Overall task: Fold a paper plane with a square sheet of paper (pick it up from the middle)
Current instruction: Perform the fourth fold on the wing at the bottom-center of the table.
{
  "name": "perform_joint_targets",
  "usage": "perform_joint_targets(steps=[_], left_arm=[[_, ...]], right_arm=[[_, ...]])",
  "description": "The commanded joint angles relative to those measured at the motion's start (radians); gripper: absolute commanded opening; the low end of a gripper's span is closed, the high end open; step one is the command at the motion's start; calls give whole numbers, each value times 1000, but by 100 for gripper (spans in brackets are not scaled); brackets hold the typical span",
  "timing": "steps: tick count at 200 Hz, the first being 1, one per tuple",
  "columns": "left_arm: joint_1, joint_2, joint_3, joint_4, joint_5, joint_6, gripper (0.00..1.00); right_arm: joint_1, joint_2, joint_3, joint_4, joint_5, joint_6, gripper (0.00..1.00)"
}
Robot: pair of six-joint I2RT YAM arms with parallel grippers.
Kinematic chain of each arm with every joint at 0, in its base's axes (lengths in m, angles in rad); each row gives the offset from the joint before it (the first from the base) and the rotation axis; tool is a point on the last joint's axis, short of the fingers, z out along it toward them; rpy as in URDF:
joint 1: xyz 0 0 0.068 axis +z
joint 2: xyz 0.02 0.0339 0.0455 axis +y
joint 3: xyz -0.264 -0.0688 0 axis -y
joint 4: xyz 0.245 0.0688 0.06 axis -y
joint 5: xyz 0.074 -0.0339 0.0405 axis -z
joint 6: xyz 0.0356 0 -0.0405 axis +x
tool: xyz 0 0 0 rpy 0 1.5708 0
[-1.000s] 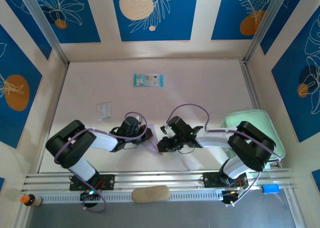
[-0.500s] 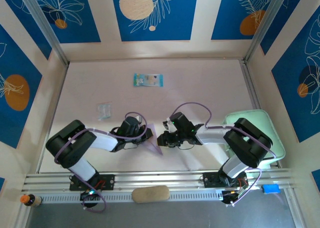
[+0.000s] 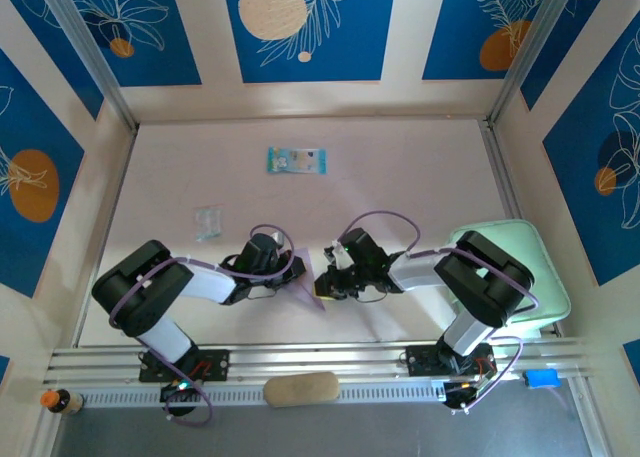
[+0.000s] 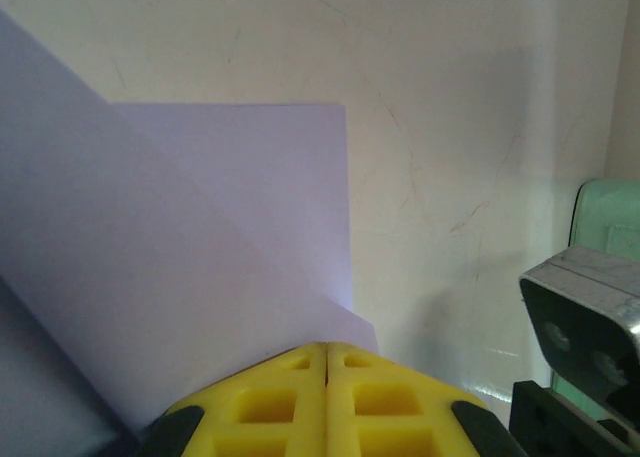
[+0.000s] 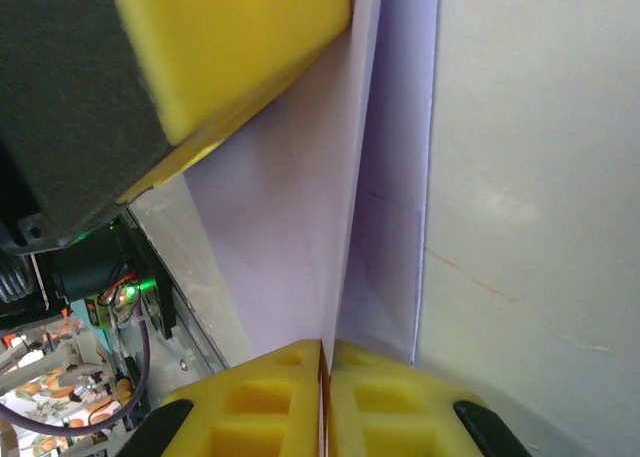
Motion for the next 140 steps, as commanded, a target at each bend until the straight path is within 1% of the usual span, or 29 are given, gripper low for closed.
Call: perform_joint_targets(steps=[1, 15, 49, 86, 140], left_arm=[[-6, 14, -13, 2, -6, -9, 6], [-6, 14, -15, 3, -8, -11, 6], [-6, 15, -19, 8, -9, -16, 6], [-14, 19, -26, 32, -22, -28, 6], [-60, 50, -29, 104, -73, -60, 5]], right_arm=[[-4, 27, -26, 37, -60, 6, 7], [-1, 45, -36, 45, -67, -2, 4], [9, 61, -34, -4, -35, -28, 4], [3, 39, 38, -171, -4, -147, 4], [-36, 14, 78, -256, -32, -257, 5]])
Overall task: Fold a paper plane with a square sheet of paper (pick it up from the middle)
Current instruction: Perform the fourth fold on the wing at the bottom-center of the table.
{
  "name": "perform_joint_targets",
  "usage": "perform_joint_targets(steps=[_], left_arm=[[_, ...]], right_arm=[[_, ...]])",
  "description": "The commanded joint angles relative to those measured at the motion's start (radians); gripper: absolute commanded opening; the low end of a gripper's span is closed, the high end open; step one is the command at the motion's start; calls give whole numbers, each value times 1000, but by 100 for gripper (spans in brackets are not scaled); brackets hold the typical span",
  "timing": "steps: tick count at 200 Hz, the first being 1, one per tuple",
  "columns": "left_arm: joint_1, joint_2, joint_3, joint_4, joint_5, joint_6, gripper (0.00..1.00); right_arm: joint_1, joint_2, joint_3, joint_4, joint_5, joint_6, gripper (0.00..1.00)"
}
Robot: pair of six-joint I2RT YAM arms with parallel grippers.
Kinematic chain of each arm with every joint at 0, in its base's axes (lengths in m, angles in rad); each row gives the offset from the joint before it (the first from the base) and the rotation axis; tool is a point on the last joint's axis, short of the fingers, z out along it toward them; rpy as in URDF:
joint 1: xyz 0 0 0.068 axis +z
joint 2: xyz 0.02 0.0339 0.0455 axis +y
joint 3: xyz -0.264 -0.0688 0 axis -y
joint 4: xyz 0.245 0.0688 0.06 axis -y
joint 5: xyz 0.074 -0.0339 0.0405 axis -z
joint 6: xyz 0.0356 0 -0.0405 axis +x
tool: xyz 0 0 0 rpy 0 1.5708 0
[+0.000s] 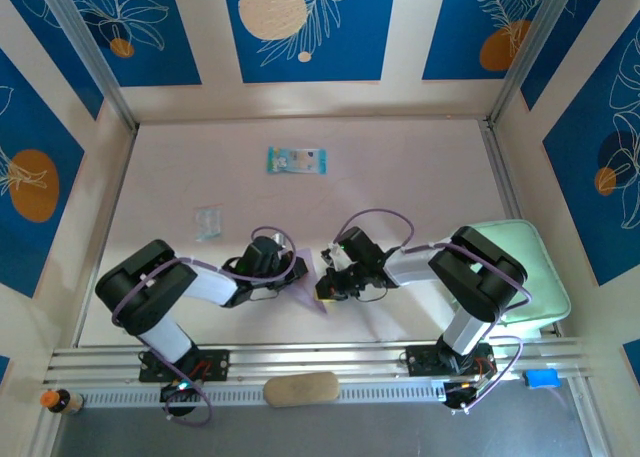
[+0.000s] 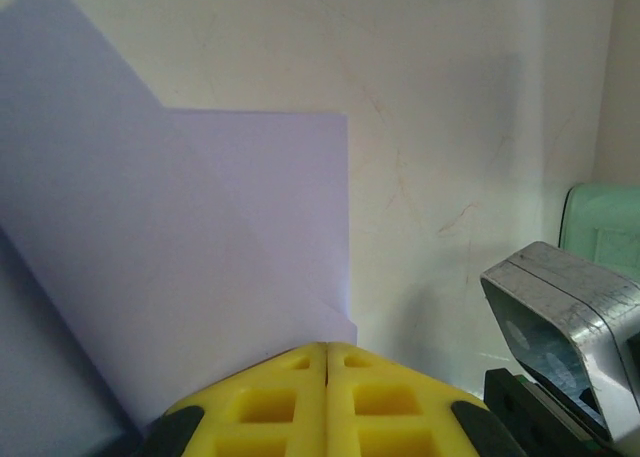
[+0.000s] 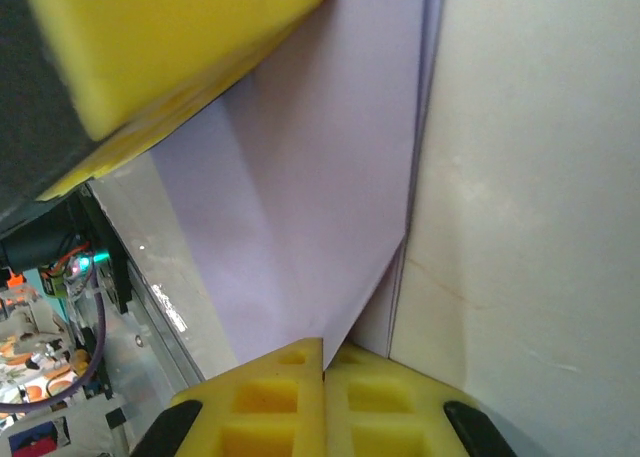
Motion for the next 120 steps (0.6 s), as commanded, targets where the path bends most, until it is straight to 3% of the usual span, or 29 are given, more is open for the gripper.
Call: perform_joint_targets(steps=[1, 32, 87, 120], left_arm=[[-27, 28, -17, 37, -40, -25, 5], [-37, 24, -24, 45, -67, -32, 5], [-37, 0, -18, -13, -75, -15, 5], [-38, 2, -16, -15, -75, -15, 5]], right_arm=[[-23, -24, 16, -109, -16, -94, 5], [-52, -47, 27, -165, -23, -130, 6], [-43, -127, -38, -70, -72, -23, 13], [-37, -152, -84, -46, -70, -2, 12]])
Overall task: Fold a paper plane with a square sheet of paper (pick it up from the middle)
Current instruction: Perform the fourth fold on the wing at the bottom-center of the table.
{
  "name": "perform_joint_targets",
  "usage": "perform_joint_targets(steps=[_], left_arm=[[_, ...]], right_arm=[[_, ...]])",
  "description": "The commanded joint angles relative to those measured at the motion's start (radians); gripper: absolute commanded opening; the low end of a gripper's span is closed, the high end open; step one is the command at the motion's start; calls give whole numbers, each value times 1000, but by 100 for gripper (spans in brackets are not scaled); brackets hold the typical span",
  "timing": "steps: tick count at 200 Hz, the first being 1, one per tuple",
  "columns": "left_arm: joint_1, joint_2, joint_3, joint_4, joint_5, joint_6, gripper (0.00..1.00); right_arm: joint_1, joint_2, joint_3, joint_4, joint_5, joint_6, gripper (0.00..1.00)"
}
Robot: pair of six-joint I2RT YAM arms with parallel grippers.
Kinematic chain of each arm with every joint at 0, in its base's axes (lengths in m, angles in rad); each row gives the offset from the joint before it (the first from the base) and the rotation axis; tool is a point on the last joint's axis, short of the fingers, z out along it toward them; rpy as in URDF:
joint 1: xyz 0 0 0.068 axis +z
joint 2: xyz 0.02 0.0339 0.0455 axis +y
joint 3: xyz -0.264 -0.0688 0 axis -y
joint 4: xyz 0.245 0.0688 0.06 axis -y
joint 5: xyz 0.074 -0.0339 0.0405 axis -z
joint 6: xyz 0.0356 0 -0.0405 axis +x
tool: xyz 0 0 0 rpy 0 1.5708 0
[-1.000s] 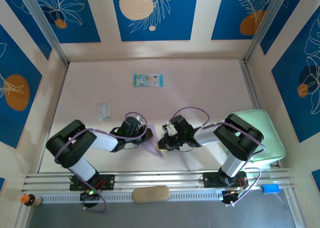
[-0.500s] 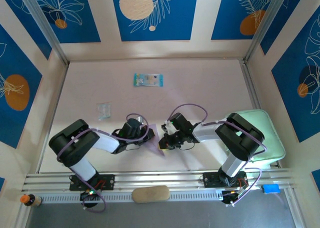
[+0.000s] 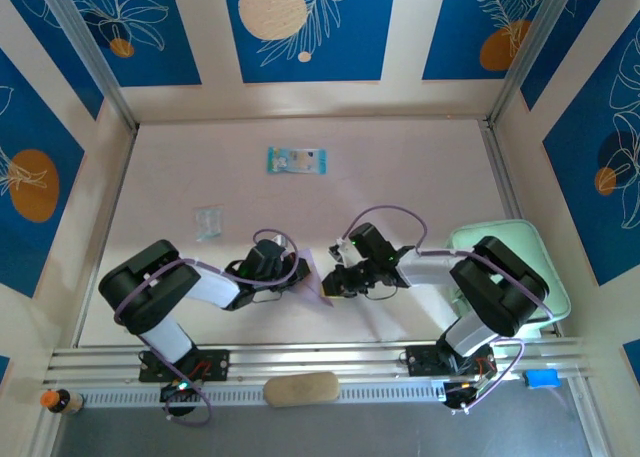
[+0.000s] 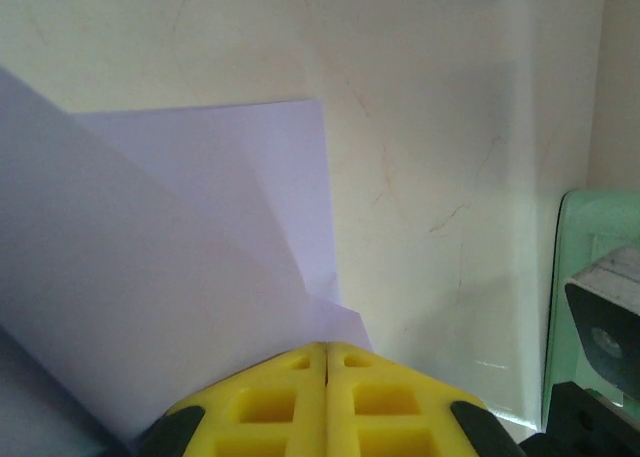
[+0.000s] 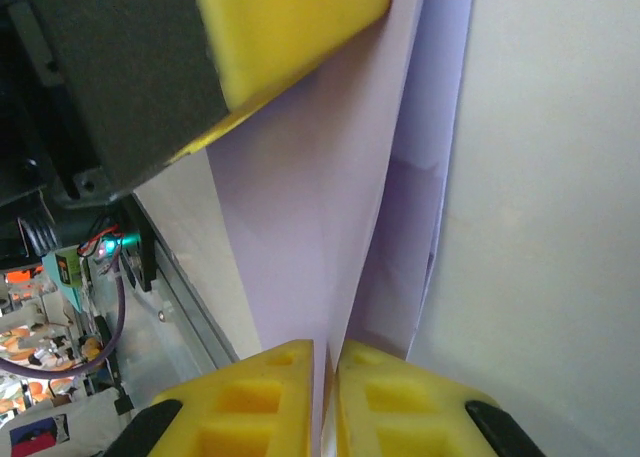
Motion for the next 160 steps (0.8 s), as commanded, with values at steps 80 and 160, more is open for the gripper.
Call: perform_joint_targets(steps=[80, 160], left_arm=[[-6, -10, -5, -73, -30, 0, 5], [-7, -30, -10, -88, -37, 6, 5]], right_arm=[[53, 41, -88, 74, -27, 46, 6], [77, -57, -31, -95, 99, 41, 19]])
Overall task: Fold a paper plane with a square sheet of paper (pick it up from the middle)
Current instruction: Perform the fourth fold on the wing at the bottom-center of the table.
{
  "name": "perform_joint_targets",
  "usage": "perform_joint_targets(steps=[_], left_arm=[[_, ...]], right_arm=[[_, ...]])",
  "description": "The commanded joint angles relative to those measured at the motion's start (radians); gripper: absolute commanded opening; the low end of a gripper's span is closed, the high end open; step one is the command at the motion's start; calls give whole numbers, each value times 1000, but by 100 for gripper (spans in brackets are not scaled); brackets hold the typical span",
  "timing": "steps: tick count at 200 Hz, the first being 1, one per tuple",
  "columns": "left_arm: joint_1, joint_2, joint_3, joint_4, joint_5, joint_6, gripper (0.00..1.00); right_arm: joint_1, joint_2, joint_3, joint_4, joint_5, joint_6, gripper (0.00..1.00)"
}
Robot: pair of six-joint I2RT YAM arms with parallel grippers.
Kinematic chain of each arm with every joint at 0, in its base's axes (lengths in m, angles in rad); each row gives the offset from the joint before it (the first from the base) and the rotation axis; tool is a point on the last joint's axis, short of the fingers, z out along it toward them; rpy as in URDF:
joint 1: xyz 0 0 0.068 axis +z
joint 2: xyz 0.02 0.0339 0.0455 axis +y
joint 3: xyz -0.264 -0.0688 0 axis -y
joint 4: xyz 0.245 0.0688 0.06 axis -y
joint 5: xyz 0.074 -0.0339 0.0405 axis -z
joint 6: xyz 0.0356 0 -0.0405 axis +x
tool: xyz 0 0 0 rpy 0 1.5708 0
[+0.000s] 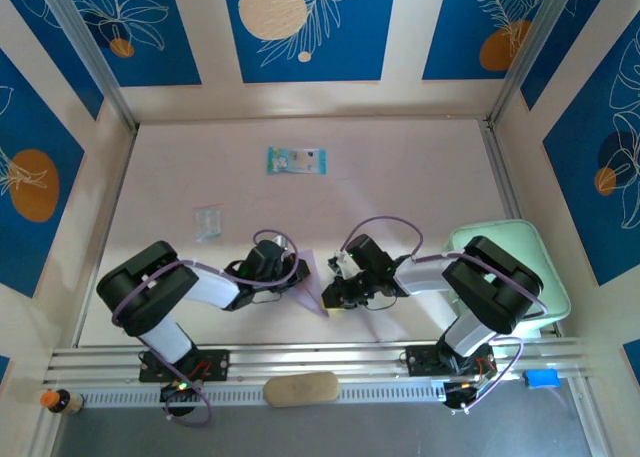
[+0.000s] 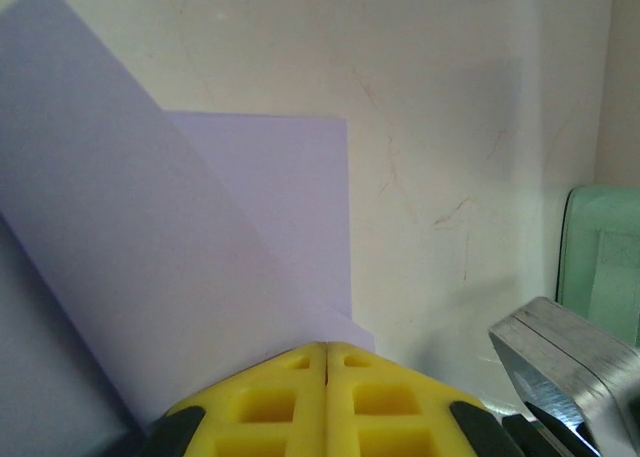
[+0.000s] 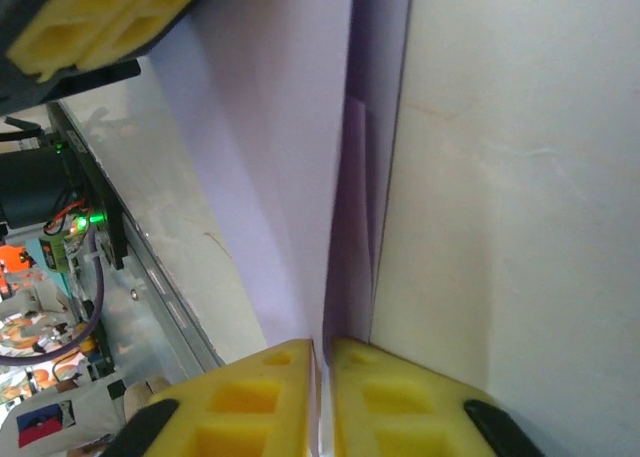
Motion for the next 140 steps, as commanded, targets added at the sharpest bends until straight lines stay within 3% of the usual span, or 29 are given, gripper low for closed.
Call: perform_joint_targets(steps=[1, 32, 62, 92, 140], left_arm=[[-2, -15, -10, -60, -33, 6, 5], [-2, -22, -10, -65, -37, 11, 5], [-2, -24, -10, -62, -37, 8, 5], [-2, -21, -8, -61, -35, 9, 5], [-2, -24, -7, -58, -34, 9, 5]], right_arm=[[11, -79, 23, -148, 70, -3, 19], [9, -199, 33, -207, 146, 22, 24], [26, -233, 29, -157, 121, 59, 22], [81, -180, 68, -120, 120, 69, 12], [157, -46, 163, -229, 207, 12, 8]])
